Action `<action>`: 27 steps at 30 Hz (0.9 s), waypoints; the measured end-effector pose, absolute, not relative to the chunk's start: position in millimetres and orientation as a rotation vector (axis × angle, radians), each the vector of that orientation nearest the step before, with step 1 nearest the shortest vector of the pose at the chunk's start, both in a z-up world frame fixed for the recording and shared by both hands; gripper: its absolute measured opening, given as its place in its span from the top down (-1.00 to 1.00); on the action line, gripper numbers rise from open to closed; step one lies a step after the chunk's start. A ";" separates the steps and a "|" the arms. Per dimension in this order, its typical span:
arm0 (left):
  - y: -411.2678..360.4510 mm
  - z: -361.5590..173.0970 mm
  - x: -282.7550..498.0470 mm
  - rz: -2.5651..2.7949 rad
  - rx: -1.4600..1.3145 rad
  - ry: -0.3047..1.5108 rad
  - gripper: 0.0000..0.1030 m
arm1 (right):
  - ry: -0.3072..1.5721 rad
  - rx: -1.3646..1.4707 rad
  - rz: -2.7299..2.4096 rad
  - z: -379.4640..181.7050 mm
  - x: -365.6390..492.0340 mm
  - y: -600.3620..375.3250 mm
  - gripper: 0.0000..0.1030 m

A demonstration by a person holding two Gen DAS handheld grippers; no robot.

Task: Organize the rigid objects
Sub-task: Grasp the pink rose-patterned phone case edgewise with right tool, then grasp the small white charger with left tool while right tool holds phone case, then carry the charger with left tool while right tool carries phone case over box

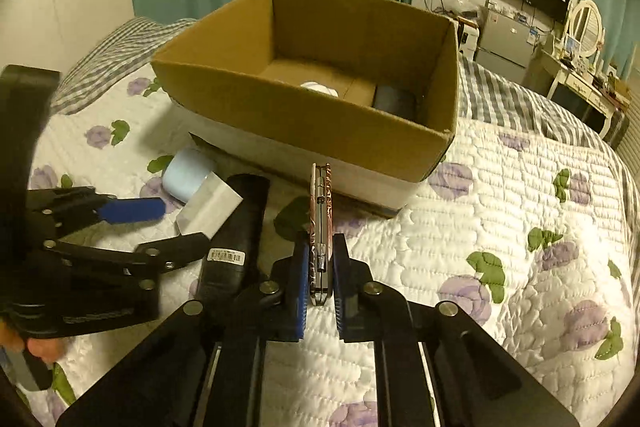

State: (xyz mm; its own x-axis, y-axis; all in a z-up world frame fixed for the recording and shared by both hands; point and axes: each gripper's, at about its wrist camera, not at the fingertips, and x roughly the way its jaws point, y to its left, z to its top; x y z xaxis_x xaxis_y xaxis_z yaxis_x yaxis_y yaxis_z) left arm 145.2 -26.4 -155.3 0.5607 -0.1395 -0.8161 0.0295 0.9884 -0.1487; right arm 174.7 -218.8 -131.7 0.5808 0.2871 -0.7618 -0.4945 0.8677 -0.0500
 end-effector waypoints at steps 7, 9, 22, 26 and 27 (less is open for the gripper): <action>-25.6 -165.1 171.0 -0.116 -0.180 0.997 -0.07 | 0.845 -0.267 0.467 -136.1 172.2 -222.7 0.81; -21.3 -165.9 176.6 -0.122 -0.219 0.990 0.17 | 0.847 -0.258 0.468 -136.0 172.5 -225.6 0.81; -21.4 -137.6 142.1 -0.100 -0.162 0.917 0.47 | 0.798 -0.267 0.476 -117.7 154.2 -228.5 0.82; -20.4 -134.3 134.0 -0.103 -0.143 0.914 0.57 | 0.799 -0.248 0.477 -112.7 145.8 -232.3 0.82; -20.6 -133.4 131.3 -0.103 -0.148 0.909 0.57 | 0.797 -0.249 0.475 -111.5 143.8 -232.8 0.82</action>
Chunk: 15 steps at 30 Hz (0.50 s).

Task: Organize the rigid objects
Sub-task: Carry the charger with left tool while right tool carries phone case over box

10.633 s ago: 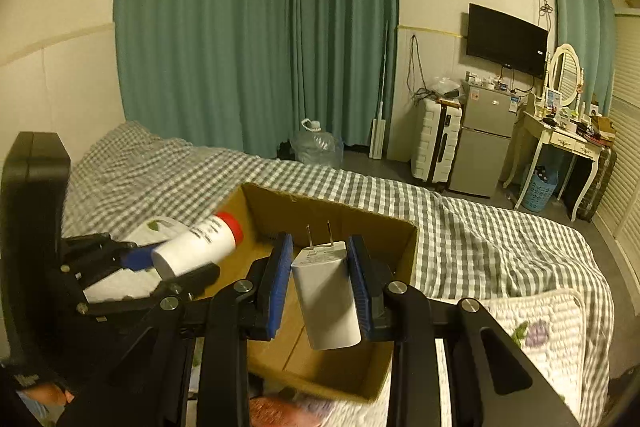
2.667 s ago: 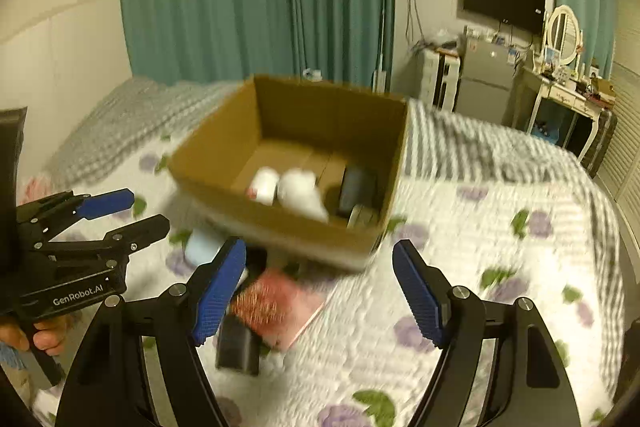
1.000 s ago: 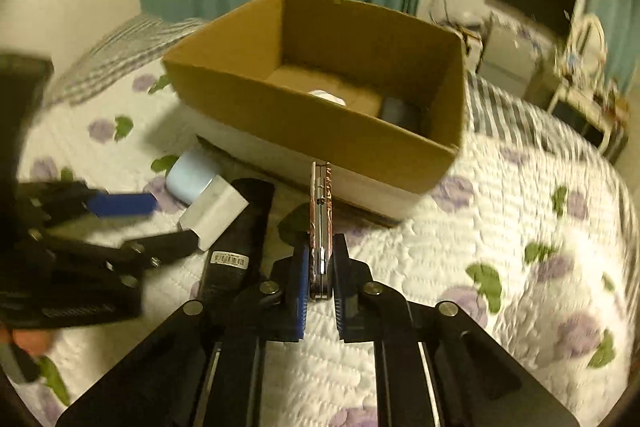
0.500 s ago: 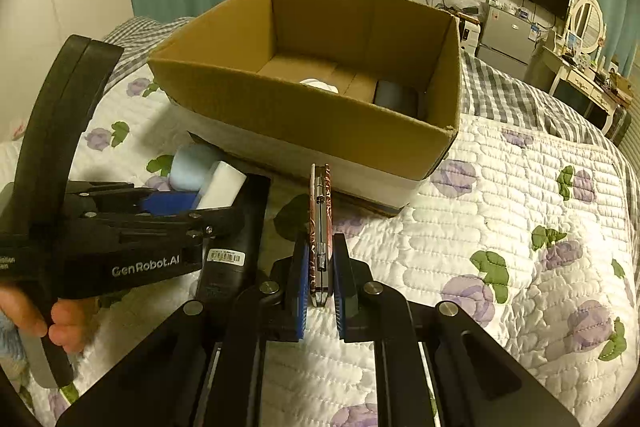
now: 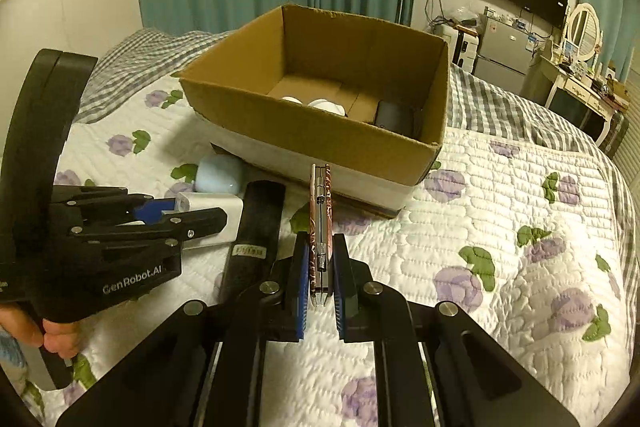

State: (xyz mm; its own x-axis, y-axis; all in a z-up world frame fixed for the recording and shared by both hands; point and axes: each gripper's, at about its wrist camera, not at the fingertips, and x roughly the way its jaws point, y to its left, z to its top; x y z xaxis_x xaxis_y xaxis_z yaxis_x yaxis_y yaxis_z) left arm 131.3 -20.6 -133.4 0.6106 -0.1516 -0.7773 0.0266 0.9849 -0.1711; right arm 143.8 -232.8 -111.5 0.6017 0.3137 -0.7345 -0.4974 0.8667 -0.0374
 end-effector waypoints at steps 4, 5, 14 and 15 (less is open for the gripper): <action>-22.4 -112.7 116.5 -0.107 -0.138 0.857 0.58 | 0.770 -0.232 0.473 -96.7 135.7 -237.8 0.82; -24.0 -104.8 111.6 -0.108 -0.130 0.837 0.58 | 0.760 -0.229 0.474 -90.8 133.8 -239.2 0.82; -33.3 -17.9 108.5 -0.124 -0.106 0.704 0.58 | 0.638 -0.209 0.498 -22.7 139.6 -239.3 0.82; -33.8 -9.3 111.3 -0.121 -0.100 0.688 0.58 | 0.628 -0.204 0.506 -16.2 143.3 -238.4 0.82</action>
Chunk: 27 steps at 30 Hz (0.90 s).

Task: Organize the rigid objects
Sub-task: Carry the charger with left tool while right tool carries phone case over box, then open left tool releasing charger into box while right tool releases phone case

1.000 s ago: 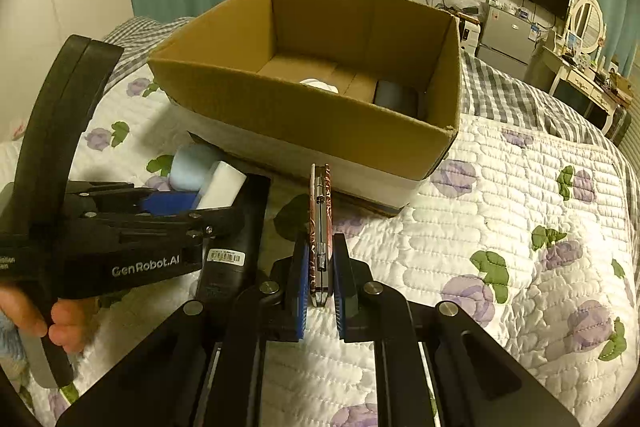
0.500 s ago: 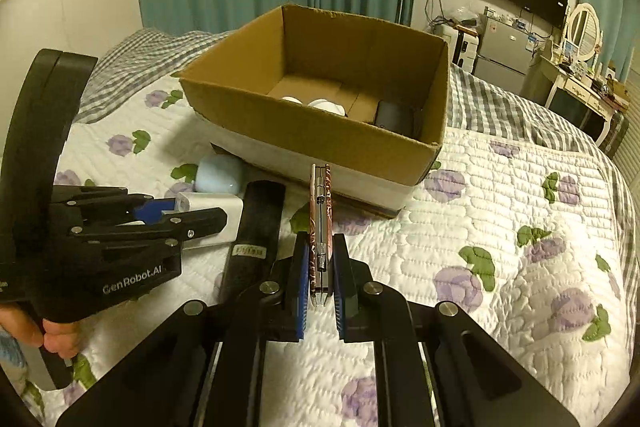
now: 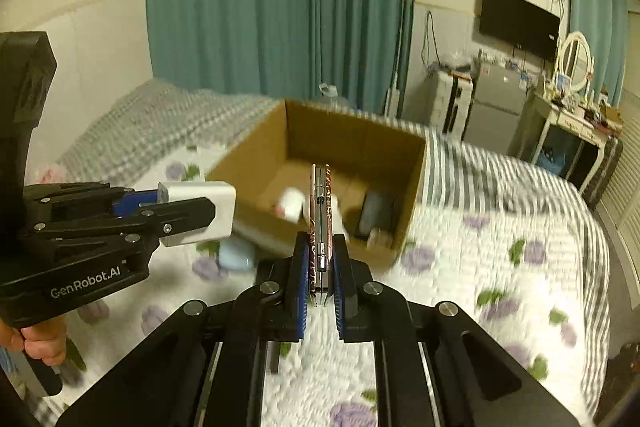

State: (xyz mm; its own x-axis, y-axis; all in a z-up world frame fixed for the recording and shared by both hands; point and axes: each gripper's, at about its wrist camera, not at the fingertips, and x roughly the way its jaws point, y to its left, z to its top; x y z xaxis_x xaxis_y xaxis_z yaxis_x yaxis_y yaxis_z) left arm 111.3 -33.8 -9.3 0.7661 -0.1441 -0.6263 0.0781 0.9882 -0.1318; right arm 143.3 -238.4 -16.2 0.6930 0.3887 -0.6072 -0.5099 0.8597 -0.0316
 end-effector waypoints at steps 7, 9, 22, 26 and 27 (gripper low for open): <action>-31.3 19.4 163.6 -0.081 -0.050 0.650 0.57 | 0.581 -0.169 0.525 10.9 191.0 -228.9 0.82; -30.3 17.3 186.2 -0.058 -0.030 0.664 0.57 | 0.581 -0.173 0.528 10.1 205.0 -224.2 0.82; -29.5 -50.9 302.8 -0.002 0.039 0.781 0.57 | 0.680 -0.231 0.554 -39.3 298.6 -216.4 0.82; -32.4 -61.7 312.4 0.014 0.068 0.783 0.52 | 0.713 -0.245 0.565 -52.8 303.2 -218.7 0.82; -32.6 -62.3 313.2 0.014 0.072 0.779 0.50 | 0.714 -0.247 0.563 -54.4 303.6 -219.2 0.82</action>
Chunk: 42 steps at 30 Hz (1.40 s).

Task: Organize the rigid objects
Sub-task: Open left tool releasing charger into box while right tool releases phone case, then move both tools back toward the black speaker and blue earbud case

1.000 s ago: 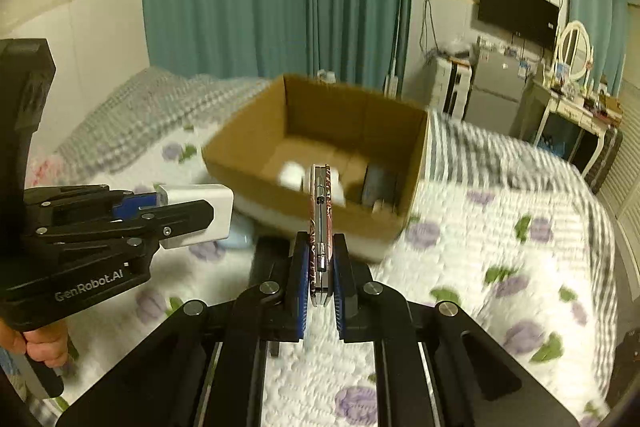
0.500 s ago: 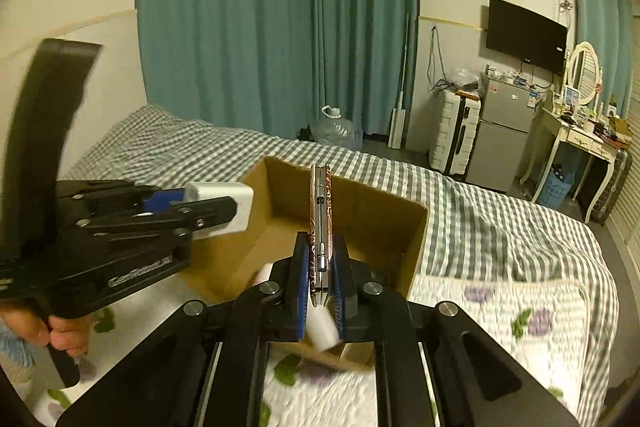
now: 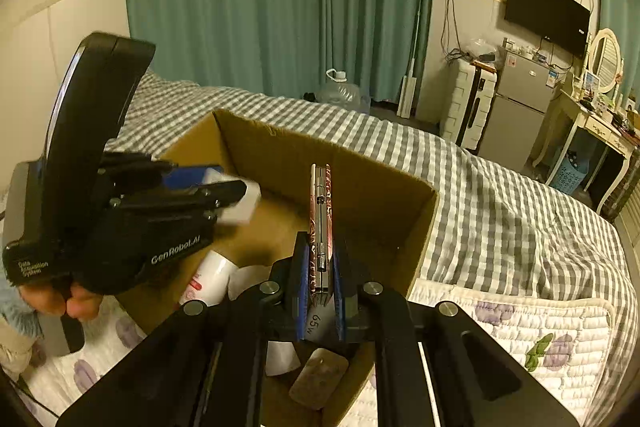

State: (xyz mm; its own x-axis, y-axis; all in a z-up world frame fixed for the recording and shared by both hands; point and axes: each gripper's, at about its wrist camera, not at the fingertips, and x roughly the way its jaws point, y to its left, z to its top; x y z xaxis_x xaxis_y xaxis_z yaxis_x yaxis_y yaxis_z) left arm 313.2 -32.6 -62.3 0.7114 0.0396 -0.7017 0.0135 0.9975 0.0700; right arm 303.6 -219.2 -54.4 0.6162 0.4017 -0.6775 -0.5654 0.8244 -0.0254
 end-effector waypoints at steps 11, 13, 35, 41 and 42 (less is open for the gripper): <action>-21.1 -42.8 282.8 0.004 0.043 0.753 0.45 | 0.708 -0.224 0.542 -50.5 301.4 -215.2 0.82; -16.4 -37.8 274.1 0.004 0.031 0.745 0.28 | 0.706 -0.221 0.537 -49.1 305.1 -212.1 0.82; 10.9 -18.8 199.9 0.035 -0.049 0.700 -0.11 | 0.620 -0.110 0.459 -10.7 261.5 -232.0 0.05; 11.4 -20.6 157.0 0.063 -0.079 0.714 -0.20 | 0.651 -0.088 0.439 -17.4 206.6 -249.1 0.03; 8.7 -22.2 150.4 0.066 -0.066 0.718 -0.20 | 0.656 -0.092 0.440 -20.2 199.8 -249.8 0.03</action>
